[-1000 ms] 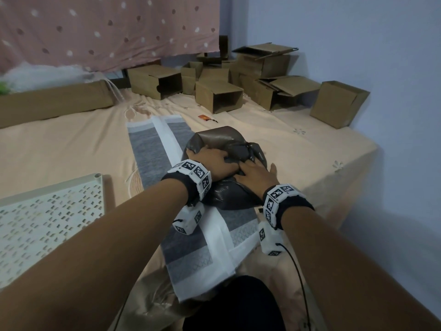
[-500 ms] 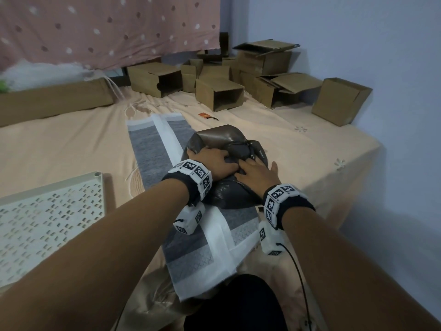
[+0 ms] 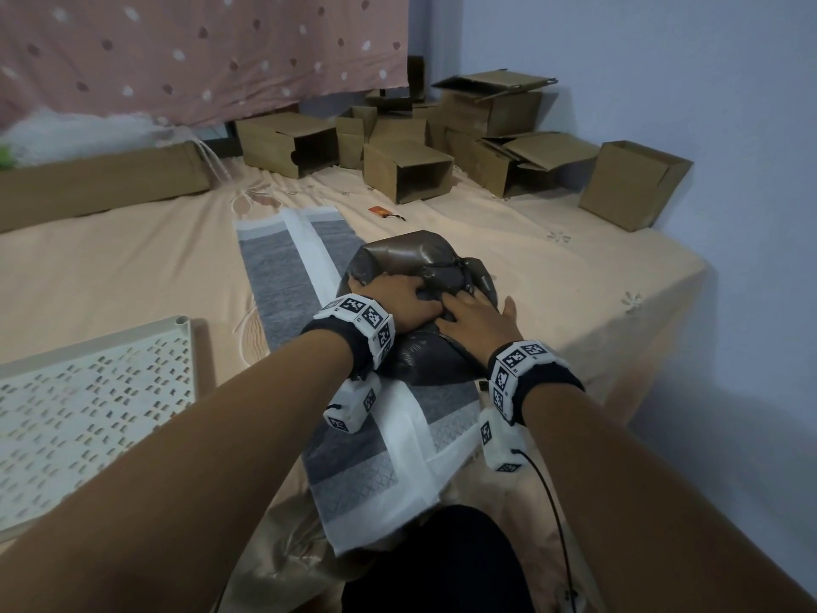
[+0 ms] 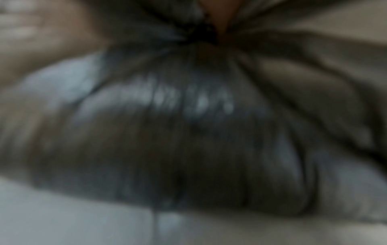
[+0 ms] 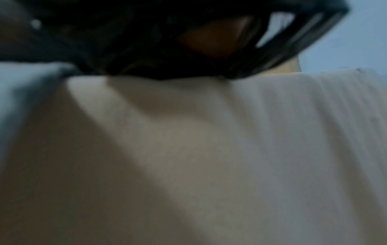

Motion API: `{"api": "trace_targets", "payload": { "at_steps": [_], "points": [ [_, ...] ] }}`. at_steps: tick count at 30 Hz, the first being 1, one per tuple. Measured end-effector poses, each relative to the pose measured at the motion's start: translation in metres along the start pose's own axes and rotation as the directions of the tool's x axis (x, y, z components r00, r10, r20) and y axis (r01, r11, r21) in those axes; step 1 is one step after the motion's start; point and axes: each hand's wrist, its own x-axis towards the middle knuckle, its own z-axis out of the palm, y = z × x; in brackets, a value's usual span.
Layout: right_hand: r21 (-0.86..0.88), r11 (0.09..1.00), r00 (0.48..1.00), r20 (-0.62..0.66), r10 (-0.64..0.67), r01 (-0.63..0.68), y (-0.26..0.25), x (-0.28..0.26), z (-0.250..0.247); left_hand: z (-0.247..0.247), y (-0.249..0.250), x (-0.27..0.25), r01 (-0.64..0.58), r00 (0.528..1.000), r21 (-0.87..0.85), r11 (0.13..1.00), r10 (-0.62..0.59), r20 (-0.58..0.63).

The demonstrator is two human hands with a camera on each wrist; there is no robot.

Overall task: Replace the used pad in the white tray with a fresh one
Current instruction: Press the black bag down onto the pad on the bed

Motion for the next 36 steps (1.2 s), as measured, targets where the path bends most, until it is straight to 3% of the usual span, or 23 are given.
{"api": "trace_targets", "payload": {
  "at_steps": [18, 36],
  "points": [
    [-0.009, 1.0, 1.0, 0.003, -0.004, 0.004, -0.0031, -0.0044, -0.0036, 0.0076, -0.0021, 0.0022, -0.028, 0.999, -0.025, 0.999, 0.028, -0.031],
    [-0.014, 1.0, 1.0, 0.016, 0.003, -0.003, -0.0036, -0.0042, -0.0025, 0.0046, -0.0001, 0.0027, 0.0, 0.999, -0.036, 0.999, 0.001, 0.037]
  ]
}}
